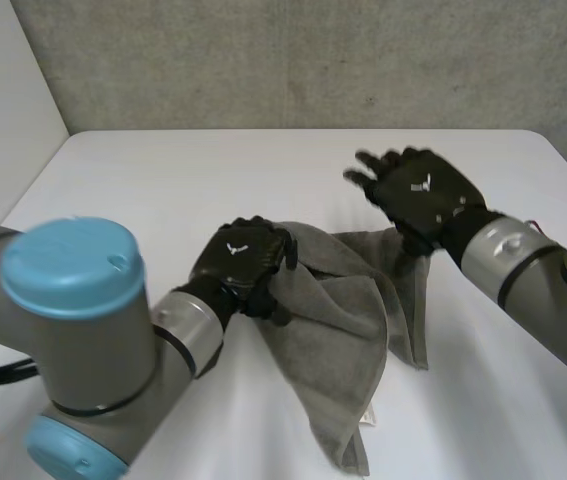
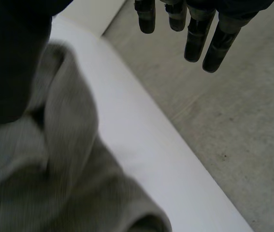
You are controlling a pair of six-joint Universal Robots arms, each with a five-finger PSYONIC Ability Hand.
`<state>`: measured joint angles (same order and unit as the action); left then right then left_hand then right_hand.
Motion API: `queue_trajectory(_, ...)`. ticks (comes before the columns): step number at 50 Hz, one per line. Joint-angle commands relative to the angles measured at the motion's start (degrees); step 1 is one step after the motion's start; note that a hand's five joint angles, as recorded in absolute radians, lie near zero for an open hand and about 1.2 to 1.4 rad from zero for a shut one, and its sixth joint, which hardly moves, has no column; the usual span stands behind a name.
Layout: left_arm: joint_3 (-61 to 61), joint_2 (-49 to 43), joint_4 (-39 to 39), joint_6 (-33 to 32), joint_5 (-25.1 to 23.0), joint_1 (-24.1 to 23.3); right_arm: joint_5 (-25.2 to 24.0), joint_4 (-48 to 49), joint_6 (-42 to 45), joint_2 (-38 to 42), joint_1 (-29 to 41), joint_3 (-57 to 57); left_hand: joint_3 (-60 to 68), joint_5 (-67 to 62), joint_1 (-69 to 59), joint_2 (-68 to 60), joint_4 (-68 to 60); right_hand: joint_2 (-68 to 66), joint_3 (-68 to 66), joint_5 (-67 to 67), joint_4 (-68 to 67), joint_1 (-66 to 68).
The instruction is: Fold the towel.
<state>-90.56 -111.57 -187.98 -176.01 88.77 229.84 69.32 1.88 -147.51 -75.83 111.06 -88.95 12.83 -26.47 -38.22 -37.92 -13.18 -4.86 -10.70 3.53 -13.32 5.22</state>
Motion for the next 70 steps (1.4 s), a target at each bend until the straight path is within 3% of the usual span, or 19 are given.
queue_trajectory(1, 1.7, -3.73, -2.3, 5.4, 6.94, -4.92, -9.88, -0.12, 18.38, 3.31, -5.93, -2.9, -2.83, 0.52, 2.26, 1.97, 3.18, 4.19, 0.7, -3.53, 3.32, -4.55)
queue_trajectory(9, 2.85, -6.91, -4.24, 9.19, 12.22, -8.79, -14.47, 0.67, 17.53, 9.46, -6.65, -2.11, -2.83, 0.52, 2.26, 1.97, 3.18, -0.33, 0.7, -3.53, 3.32, -0.03)
queue_trajectory(13, 2.94, -9.09, -9.75, 8.58, 18.52, -10.98, -15.61, 4.61, 16.21, 12.72, -6.03, -2.55, -2.83, 0.36, 2.1, 1.8, 3.18, -2.03, 0.7, -3.53, 3.32, 1.67)
queue_trajectory(16, 2.94, -10.24, -11.17, 8.49, 20.65, -11.78, -15.53, 6.38, 16.12, 13.78, -6.03, -2.72, -2.83, 0.35, 2.1, 1.8, 3.18, -2.2, 0.7, -3.53, 3.32, 1.84)
queue_trajectory(25, 2.67, -11.48, -11.88, 8.58, 23.46, -12.48, -14.56, 15.35, 13.92, 19.32, -3.04, -2.46, -2.83, 6.39, 8.13, 7.83, 3.18, -12.46, 0.7, 3.79, 3.32, 12.1)
queue_trajectory(28, 2.41, -11.48, -12.67, 8.58, 24.95, -12.4, -12.1, 18.16, 7.06, 19.41, -1.37, -1.85, -2.83, 11.26, 13.0, 12.7, 3.18, -18.35, 0.7, 9.67, 3.32, 17.99)
queue_trajectory(30, 2.23, -11.39, -13.03, 8.49, 25.93, -12.4, -7.29, 18.95, -5.88, 19.06, 0.82, 0.08, -2.83, 16.0, 17.74, 17.44, 3.18, -18.52, 0.7, 9.84, 3.32, 18.15)
queue_trajectory(31, 2.23, -11.39, -13.03, 8.49, 25.93, -12.4, -7.27, 18.95, -5.94, 19.06, 0.83, 0.09, -2.83, 16.0, 17.74, 17.44, 3.18, -18.52, 0.7, 9.84, 3.32, 18.15)
queue_trajectory(33, 2.15, -11.21, -13.47, 8.49, 27.34, -12.4, -2.63, 18.69, -16.62, 18.88, 3.19, 2.01, -2.83, 17.34, 19.09, 18.79, 3.18, -18.52, 0.7, 9.84, 3.32, 18.15)
queue_trajectory(35, 2.23, -10.78, -14.08, 8.49, 30.14, -12.22, -0.87, 18.69, -20.41, 18.44, 4.33, 2.46, -2.83, 19.01, 20.76, 20.46, 3.18, -18.52, 0.7, 9.84, 3.32, 18.15)
queue_trajectory(39, 2.41, -10.51, -14.26, 8.58, 30.59, -11.69, 1.88, 18.86, -25.11, 17.56, 7.24, 2.72, -2.83, 19.19, 20.94, 20.64, 3.18, -18.68, 0.7, 10.01, 3.32, 18.32)
queue_trajectory(47, 2.32, -10.6, -14.43, 8.58, 30.68, -8.44, 11.0, 18.86, -28.7, 17.74, 13.82, 4.22, -2.83, 19.03, 20.77, 20.47, 3.18, -33.65, 0.7, 24.97, 3.32, 33.28)
queue_trajectory(50, 2.32, -11.04, -14.52, 8.75, 30.59, -8.27, 12.07, 18.95, -31.68, 18.35, 15.76, 5.27, -2.83, 19.03, 20.77, 20.47, 3.18, -33.66, 0.7, 24.98, 3.32, 33.29)
queue_trajectory(62, 2.15, -11.13, -14.52, 8.75, 30.33, -7.65, 12.16, 15.18, -29.59, 17.83, 15.16, 6.07, -2.83, 19.03, 20.77, 20.47, 3.18, -26.1, 0.7, 17.42, 3.32, 25.74)
queue_trajectory(70, 2.15, -10.95, -14.35, 8.58, 29.89, -6.16, 11.28, 8.67, -25.72, 13.08, 11.46, 3.52, -2.83, 19.19, 20.94, 20.64, 3.18, -18.01, 0.7, 9.34, 3.32, 17.65)
